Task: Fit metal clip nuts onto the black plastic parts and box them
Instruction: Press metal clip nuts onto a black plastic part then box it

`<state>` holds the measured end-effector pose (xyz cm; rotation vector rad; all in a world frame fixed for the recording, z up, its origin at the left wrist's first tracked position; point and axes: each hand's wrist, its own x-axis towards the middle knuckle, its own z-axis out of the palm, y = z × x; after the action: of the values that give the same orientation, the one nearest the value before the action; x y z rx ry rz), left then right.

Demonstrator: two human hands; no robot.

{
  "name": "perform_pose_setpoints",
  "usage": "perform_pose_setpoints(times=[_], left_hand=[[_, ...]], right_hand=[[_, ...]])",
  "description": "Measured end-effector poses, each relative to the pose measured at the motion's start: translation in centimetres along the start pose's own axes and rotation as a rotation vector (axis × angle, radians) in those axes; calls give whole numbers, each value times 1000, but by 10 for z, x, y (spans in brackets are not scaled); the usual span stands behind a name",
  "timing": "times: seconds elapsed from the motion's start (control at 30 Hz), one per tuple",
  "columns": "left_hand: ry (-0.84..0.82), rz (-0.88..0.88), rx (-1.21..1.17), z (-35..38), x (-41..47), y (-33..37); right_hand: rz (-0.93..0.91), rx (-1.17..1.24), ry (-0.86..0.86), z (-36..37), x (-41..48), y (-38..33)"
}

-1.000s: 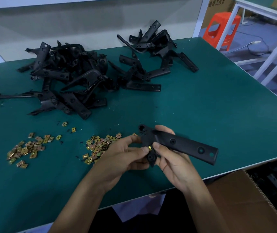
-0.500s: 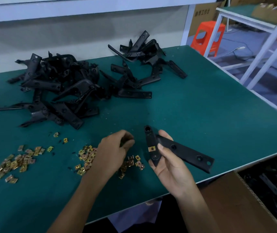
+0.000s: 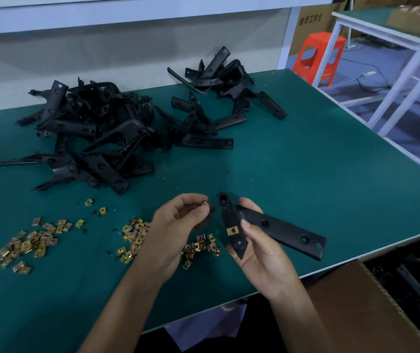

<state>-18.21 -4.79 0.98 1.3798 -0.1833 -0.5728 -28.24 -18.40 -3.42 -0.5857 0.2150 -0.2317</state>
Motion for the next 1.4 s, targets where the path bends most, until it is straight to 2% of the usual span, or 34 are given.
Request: perform_pose_setpoints(times=[0.3,0.53,1.0,1.4], left_hand=[[-17,-63,-88,6,-4,-1],[43,-141,-213,11,-6,4],[183,-177,-195,24,-12,3],[80,-218,-212,17,-12,6]], right_hand=[[-3,-51,-8,1,2,1],[-4,-75,-19,0,2,2],[-38,-171,-33,2,2,3],[-64,-277,-39,3,2,5]])
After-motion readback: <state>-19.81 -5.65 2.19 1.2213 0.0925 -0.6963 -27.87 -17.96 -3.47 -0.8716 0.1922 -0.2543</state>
